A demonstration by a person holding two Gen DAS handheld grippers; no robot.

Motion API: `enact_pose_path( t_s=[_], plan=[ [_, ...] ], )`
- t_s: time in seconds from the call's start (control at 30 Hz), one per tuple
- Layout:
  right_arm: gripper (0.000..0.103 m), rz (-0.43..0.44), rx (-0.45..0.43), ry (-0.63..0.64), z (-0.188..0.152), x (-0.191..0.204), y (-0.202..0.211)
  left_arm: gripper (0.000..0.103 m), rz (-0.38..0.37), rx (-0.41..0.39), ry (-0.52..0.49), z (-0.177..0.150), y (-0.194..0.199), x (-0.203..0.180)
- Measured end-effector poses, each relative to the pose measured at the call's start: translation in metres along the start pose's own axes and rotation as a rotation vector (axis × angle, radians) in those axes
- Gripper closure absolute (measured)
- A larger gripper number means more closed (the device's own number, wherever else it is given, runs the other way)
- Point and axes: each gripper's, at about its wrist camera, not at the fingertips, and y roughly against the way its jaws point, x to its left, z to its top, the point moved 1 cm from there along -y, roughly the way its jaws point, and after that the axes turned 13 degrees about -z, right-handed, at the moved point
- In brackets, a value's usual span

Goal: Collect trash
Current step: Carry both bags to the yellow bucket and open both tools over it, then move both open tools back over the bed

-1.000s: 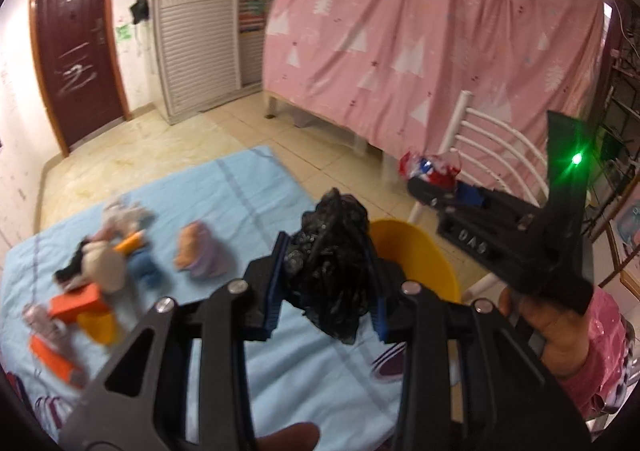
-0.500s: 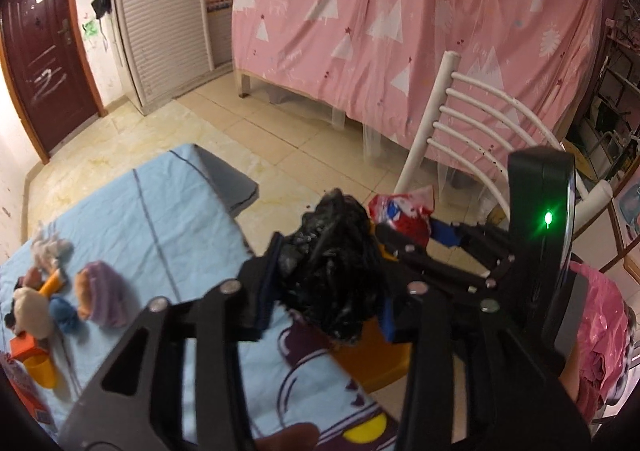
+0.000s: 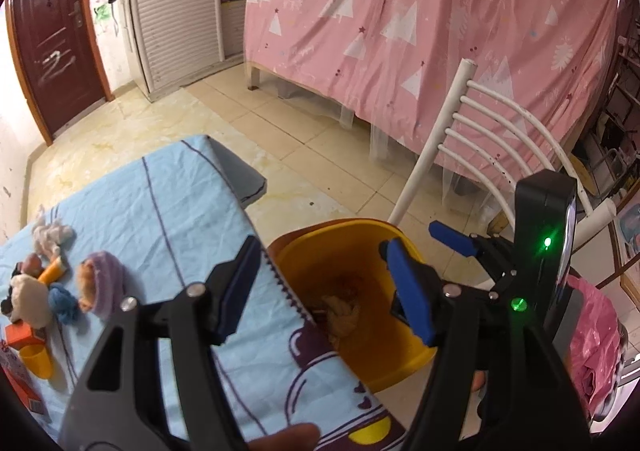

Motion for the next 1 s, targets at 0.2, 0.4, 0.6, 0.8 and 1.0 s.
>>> enact_pose_path(
  t_s=[0.2, 0.4, 0.6, 0.8, 1.0],
  plan=[
    [0.041, 0.021, -0.062, -0.009, 0.007, 0.008, 0.018, 0.036, 0.004, -0.025, 0.028, -0.004, 0.022, 0.017],
    [0.036, 0.107, -0.126, 0.003, 0.016, 0.032, 0.041, 0.035, 0.044, -0.065, 0.055, -0.014, 0.06, 0.049],
    [0.034, 0.158, -0.131, 0.105, 0.02, 0.088, 0.048, 0.032, 0.121, -0.101, 0.077, -0.025, 0.097, 0.084],
    [0.034, 0.202, -0.12, 0.205, 0.022, 0.149, 0.05, 0.023, 0.214, -0.137, 0.131, -0.041, 0.141, 0.134],
    [0.034, 0.25, -0.105, 0.269, 0.025, 0.199, 0.054, 0.018, 0.292, -0.162, 0.19, -0.057, 0.178, 0.177]
  ],
)
